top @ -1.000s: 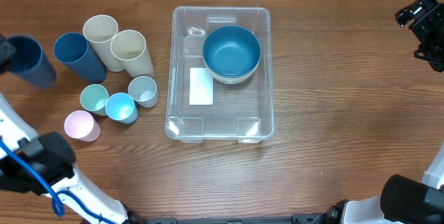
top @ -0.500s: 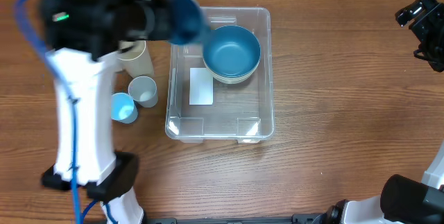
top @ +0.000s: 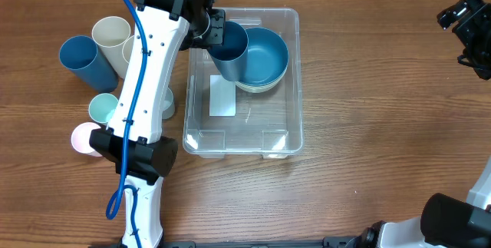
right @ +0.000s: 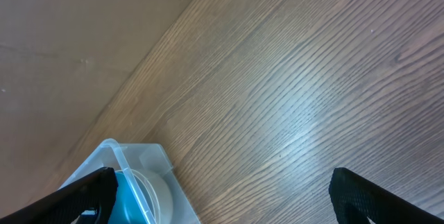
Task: Pack container
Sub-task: 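Lift the dark blue cup and set it upright in the bin, then move the left gripper back to the second blue cup and grasp it, then carry the blue cup over the bin and lower it into the first cup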
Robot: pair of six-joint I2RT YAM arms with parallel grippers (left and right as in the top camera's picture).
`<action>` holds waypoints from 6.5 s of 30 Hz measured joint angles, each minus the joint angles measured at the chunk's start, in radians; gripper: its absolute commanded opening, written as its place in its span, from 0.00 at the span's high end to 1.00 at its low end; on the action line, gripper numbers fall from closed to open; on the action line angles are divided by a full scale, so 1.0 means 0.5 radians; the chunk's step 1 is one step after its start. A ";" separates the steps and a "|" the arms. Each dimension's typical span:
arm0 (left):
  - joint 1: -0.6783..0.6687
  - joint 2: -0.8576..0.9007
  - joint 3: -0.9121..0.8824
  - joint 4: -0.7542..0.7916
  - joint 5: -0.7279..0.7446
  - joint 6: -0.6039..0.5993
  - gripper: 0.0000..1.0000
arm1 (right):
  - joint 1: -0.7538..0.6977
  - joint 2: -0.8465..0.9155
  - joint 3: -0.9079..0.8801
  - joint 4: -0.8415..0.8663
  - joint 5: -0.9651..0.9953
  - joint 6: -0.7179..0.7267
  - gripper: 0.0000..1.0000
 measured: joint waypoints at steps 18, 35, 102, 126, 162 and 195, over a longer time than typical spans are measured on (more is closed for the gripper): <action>0.002 -0.342 -0.649 -0.002 -0.131 -0.045 0.96 | 0.000 0.000 0.000 -0.001 0.000 0.000 0.00; 0.002 -0.335 -1.040 0.455 -0.176 -0.055 0.65 | -0.001 0.000 0.000 0.000 0.000 0.000 0.00; 1.528 0.212 -0.115 0.043 -0.176 -0.179 0.96 | -0.001 0.000 0.000 0.000 0.000 0.001 0.00; 0.195 -0.494 -0.026 -0.008 0.052 -0.158 0.96 | 0.000 0.000 0.000 0.000 0.000 0.001 0.00; 0.144 -0.634 -0.093 -0.008 0.043 0.004 0.94 | 0.000 0.000 0.000 0.000 0.000 0.001 0.00; 0.144 -0.683 -0.537 0.221 -0.137 0.008 0.95 | 0.000 0.000 0.000 -0.001 0.000 0.001 0.00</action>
